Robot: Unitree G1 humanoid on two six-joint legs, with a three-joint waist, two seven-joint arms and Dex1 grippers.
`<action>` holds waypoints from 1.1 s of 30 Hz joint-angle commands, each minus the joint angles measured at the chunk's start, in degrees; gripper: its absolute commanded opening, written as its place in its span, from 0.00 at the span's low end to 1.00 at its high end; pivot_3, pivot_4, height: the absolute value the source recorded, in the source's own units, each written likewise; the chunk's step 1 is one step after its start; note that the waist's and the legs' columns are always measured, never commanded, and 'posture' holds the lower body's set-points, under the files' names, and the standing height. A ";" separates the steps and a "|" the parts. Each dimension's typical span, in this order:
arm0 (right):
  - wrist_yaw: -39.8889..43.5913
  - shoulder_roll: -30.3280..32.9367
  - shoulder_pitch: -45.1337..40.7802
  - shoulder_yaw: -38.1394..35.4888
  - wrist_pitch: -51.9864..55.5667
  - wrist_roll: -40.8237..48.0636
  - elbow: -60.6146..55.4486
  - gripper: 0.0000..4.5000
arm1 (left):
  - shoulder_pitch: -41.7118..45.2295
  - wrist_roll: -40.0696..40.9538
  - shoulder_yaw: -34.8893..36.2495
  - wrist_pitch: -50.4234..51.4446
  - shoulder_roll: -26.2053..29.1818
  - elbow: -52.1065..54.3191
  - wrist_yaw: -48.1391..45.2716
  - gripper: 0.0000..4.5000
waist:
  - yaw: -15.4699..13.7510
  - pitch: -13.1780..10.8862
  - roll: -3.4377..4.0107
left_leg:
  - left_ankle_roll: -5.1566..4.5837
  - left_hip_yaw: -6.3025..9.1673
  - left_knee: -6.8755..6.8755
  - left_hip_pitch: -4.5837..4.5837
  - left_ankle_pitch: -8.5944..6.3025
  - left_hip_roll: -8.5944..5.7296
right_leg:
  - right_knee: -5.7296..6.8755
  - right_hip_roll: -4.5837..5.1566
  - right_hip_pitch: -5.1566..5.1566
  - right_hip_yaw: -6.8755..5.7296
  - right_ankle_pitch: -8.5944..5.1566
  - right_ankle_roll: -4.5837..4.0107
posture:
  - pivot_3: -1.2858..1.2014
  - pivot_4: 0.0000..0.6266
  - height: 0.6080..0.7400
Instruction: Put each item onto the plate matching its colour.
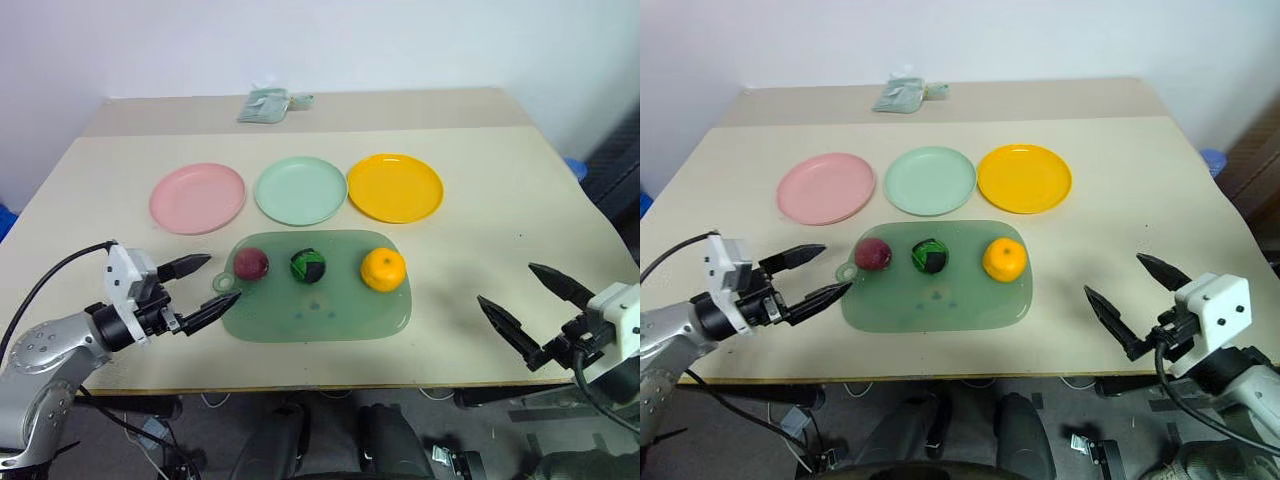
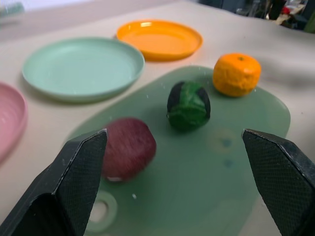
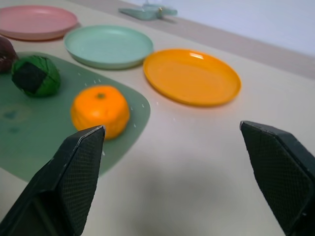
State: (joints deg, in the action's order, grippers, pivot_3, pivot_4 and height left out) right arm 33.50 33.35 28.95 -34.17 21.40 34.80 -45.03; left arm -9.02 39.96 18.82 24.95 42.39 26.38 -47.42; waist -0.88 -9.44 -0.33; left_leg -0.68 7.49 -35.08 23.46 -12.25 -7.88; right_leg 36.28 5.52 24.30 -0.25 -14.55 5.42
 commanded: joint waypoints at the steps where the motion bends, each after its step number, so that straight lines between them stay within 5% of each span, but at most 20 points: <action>1: -0.75 0.62 -1.08 -1.42 0.95 2.10 -1.19 0.99 | 1.12 -0.19 0.26 1.02 1.00 2.22 0.69 1.00 | 0.01 0.00 0.00 | 0.00 0.00 0.00 0.00 0.00 0.00 | -0.02 0.00 -0.01 0.00 0.00 0.00 | 0.52 0.24 1.00; 15: 2.94 3.49 -6.04 -2.78 1.24 4.51 4.04 0.99 | -0.07 -2.34 0.51 -1.42 -1.91 1.32 0.80 1.00 | 0.06 -0.03 0.02 | -0.08 -0.07 0.02 0.00 -0.05 0.00 | -0.15 0.02 -0.04 -0.01 0.04 -0.03 | 0.52 0.24 1.00; 26: 13.86 11.71 -30.68 16.78 5.50 7.76 12.53 0.99 | 4.67 -4.48 -4.35 5.39 -2.39 -0.41 5.47 1.00 | 0.07 -0.17 -0.12 | -0.12 -0.31 -0.05 -0.03 -0.04 0.17 | -0.16 0.01 -0.02 -0.05 0.25 -0.23 | 0.52 0.24 1.00; 33: 24.80 14.50 -35.95 22.71 3.96 5.68 20.53 0.99 | 9.32 -9.07 -8.24 4.16 -3.97 -6.71 6.71 1.00 | -1.38 -0.24 -0.20 | -0.36 -0.41 -0.11 0.03 -0.08 0.16 | -0.26 0.03 0.01 -0.08 0.29 -0.20 | 0.52 0.24 1.00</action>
State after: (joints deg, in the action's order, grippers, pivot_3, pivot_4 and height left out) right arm 56.11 46.82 -6.18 -11.53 26.88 41.02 -25.10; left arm -0.17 32.45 11.18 30.34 38.51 20.11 -41.28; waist -2.26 -9.68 -0.52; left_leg -1.04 7.07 -35.20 23.49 -12.33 -7.72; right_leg 36.02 5.55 24.31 -0.32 -14.24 5.24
